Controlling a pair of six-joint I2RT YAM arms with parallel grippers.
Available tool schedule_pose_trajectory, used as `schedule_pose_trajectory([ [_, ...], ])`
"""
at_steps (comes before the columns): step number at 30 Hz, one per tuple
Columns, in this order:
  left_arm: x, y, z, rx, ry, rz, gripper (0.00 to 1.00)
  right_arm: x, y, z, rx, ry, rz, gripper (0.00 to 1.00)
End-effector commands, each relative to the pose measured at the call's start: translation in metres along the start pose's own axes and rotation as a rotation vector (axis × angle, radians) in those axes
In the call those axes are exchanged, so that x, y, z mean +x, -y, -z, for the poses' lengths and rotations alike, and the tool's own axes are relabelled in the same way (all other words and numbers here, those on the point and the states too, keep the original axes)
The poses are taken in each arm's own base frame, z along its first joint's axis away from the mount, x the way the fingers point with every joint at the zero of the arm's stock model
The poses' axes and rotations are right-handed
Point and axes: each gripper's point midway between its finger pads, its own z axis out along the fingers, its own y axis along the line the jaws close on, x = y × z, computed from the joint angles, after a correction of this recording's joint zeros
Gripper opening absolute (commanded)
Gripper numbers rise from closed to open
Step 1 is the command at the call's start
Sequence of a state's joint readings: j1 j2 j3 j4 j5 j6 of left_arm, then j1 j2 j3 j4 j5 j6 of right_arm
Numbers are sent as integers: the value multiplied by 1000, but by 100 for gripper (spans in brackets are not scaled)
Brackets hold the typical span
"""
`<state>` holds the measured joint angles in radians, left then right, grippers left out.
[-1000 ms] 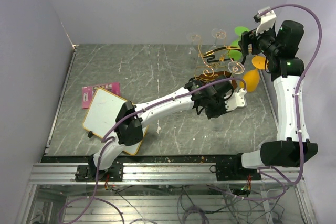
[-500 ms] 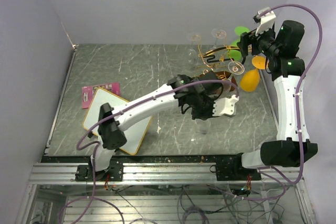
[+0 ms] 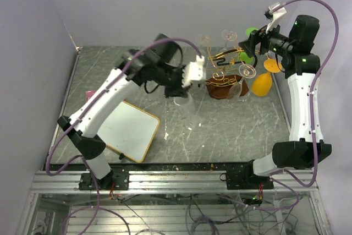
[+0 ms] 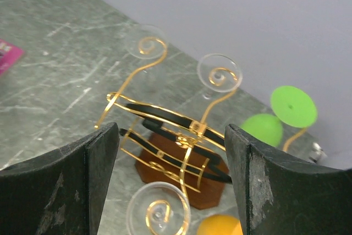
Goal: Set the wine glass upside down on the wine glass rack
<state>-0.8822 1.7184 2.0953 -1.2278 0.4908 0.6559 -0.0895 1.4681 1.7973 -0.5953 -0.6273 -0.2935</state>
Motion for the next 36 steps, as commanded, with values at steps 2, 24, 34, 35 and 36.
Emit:
schedule_pose_trajectory([
  [2, -25, -11, 66, -23, 230, 42, 7, -14, -37, -11, -185, 64, -79, 76],
  [24, -5, -185, 218, -737, 712, 578, 7, -20, -156, -88, -517, 6, -409, 71],
  [34, 0, -191, 215, -750, 723, 598, 7, -27, -186, -101, -607, 1, -433, 64],
  [35, 0, -191, 214, -747, 725, 600, 7, -29, -186, -102, -604, 4, -430, 63],
  [36, 1, -191, 213, -743, 725, 601, 7, -31, -187, -103, -599, 6, -431, 62],
])
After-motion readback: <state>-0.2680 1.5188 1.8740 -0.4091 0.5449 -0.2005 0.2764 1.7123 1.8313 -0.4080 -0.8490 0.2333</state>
